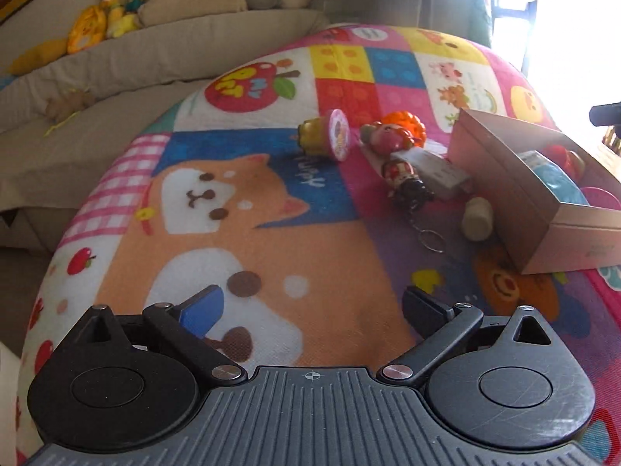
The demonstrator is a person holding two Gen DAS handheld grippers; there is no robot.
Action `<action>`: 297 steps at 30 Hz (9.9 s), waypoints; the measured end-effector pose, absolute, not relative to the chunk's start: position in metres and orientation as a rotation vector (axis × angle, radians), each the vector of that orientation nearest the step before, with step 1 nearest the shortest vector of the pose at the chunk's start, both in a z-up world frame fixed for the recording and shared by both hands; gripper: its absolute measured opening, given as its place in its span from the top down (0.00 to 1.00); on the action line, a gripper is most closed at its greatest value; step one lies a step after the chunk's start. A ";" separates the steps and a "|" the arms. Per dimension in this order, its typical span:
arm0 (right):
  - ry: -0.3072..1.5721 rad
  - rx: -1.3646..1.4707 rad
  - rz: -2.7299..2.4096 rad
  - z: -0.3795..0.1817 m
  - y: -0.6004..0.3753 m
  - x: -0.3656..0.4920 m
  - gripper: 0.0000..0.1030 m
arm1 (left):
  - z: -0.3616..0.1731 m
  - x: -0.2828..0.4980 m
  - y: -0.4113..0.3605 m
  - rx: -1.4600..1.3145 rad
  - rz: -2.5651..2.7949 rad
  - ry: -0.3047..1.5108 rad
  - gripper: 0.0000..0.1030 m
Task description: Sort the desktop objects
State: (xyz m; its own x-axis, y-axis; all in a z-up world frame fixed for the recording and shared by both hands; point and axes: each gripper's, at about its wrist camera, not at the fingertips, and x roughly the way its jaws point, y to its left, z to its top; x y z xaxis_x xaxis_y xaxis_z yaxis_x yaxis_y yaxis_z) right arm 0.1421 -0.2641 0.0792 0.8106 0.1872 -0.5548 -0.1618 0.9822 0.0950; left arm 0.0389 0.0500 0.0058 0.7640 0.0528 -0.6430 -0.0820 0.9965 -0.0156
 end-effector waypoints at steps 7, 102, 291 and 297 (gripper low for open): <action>0.477 -0.392 0.301 0.068 -0.158 0.087 0.66 | 0.006 0.034 0.089 -0.182 0.190 0.657 0.02; 0.672 -0.062 0.339 -0.009 -0.159 0.054 0.24 | 0.020 0.023 0.073 -0.013 0.019 0.681 0.12; 0.748 -0.093 0.392 0.018 -0.193 0.043 0.47 | 0.037 -0.027 0.100 -0.311 -0.143 0.727 0.40; 0.769 -0.132 0.345 0.002 -0.198 0.041 0.47 | 0.041 -0.028 0.125 -0.298 -0.025 0.705 0.29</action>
